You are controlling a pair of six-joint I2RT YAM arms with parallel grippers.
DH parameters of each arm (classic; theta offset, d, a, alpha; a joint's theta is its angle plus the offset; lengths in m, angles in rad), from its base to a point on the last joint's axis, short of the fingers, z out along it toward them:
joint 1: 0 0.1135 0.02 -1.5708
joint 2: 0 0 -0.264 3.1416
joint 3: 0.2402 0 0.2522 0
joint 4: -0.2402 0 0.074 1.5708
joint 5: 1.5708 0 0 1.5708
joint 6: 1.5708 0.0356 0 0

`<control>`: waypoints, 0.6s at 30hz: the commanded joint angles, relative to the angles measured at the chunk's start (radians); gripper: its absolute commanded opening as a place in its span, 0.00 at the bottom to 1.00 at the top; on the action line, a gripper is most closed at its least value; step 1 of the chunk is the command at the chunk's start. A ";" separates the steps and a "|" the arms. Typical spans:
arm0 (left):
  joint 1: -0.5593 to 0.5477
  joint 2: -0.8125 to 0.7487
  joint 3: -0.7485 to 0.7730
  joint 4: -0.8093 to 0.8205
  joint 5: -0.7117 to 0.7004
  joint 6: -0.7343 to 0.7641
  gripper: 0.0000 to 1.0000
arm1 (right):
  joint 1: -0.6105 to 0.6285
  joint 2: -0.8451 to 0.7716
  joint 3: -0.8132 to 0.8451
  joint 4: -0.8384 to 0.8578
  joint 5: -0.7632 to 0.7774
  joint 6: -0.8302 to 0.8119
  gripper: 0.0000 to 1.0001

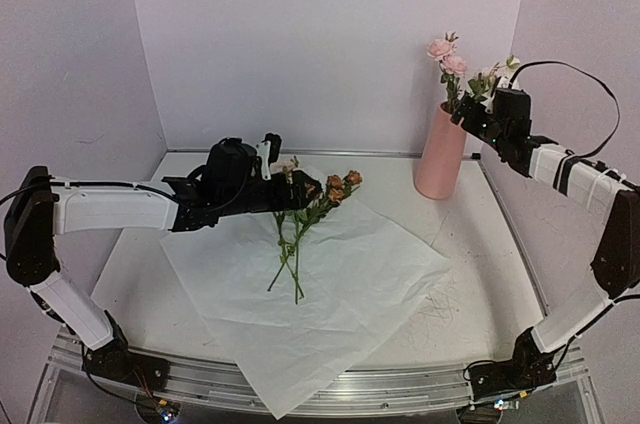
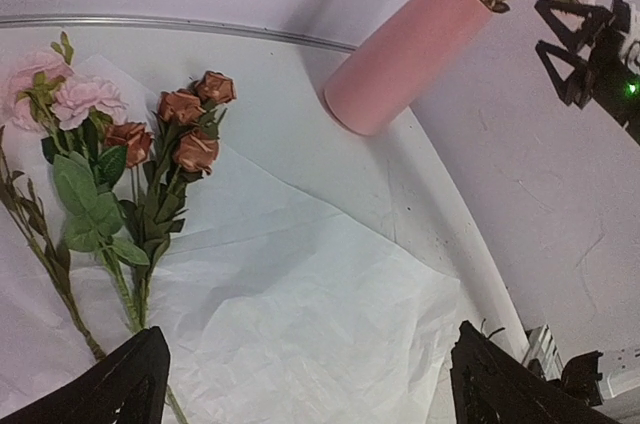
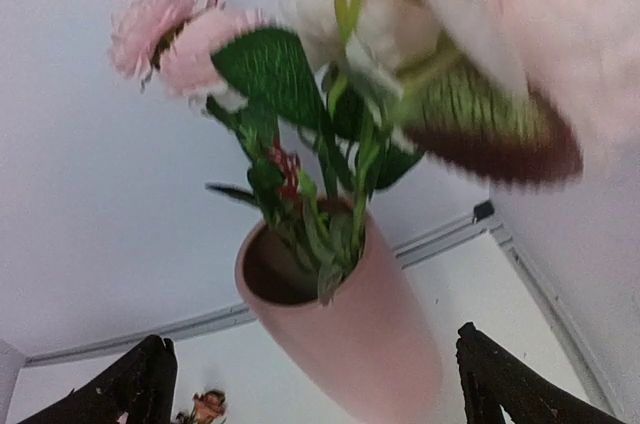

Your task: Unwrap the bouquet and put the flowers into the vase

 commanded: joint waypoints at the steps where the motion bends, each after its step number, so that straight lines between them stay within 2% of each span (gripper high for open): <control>1: 0.042 -0.023 -0.001 -0.002 -0.027 -0.022 0.97 | -0.002 -0.060 -0.034 -0.190 -0.186 0.152 0.98; 5: 0.063 0.014 0.030 -0.061 -0.024 0.011 0.83 | -0.002 -0.100 -0.124 -0.208 -0.409 0.216 0.98; 8: 0.065 0.059 0.080 -0.144 -0.025 0.065 0.67 | 0.022 -0.104 -0.182 -0.215 -0.522 0.257 0.89; 10: 0.064 0.109 0.128 -0.198 -0.009 0.096 0.56 | 0.067 -0.102 -0.208 -0.221 -0.541 0.259 0.83; 14: 0.065 0.218 0.212 -0.265 0.050 0.100 0.35 | 0.159 -0.094 -0.244 -0.232 -0.527 0.264 0.80; 18: 0.065 0.293 0.242 -0.272 0.053 0.035 0.32 | 0.231 -0.079 -0.262 -0.225 -0.505 0.284 0.80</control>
